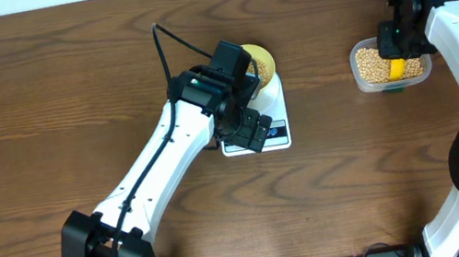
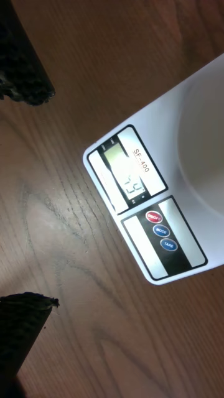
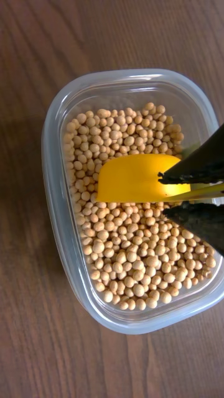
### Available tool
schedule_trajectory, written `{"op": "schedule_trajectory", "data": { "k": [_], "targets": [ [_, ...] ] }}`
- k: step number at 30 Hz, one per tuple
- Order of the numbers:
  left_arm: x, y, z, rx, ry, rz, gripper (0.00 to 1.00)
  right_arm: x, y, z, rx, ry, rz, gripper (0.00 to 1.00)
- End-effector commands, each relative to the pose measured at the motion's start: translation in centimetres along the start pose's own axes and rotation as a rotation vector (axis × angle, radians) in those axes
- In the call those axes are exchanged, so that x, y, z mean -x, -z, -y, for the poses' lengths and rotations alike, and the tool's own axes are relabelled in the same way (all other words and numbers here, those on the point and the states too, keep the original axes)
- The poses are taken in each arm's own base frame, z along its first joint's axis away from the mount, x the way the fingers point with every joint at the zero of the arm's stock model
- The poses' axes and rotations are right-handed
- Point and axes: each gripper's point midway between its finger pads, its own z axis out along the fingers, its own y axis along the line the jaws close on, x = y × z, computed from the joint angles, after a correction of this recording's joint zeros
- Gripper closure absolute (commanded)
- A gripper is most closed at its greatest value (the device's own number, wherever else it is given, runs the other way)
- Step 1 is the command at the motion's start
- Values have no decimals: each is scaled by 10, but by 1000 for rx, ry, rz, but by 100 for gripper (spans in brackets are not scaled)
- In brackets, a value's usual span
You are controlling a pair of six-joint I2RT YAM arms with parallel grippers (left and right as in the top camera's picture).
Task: Scoop item into bowl and weigh 50g on scale
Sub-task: 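Drag the scoop through the soybeans in the tub with the right gripper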
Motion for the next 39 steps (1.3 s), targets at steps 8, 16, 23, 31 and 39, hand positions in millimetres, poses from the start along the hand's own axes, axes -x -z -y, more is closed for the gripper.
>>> {"op": "schedule_trajectory", "data": {
  "k": [8, 16, 23, 31, 39],
  "targets": [
    [-2, -3, -4, 15, 9, -13, 2, -5, -1, 2, -7, 4, -13, 99],
    [-2, -4, -4, 15, 9, -13, 2, 1, 0, -2, 113, -7, 5, 99],
    [-2, -3, -4, 15, 9, -13, 2, 9, 10, -10, 396, -19, 32, 99],
    [-2, -3, -4, 14, 9, -13, 2, 17, 18, 9, 513, -98, 69, 99],
    [-2, -4, -4, 15, 9, -13, 2, 30, 24, 12, 564, -150, 115, 99]
  ]
}}
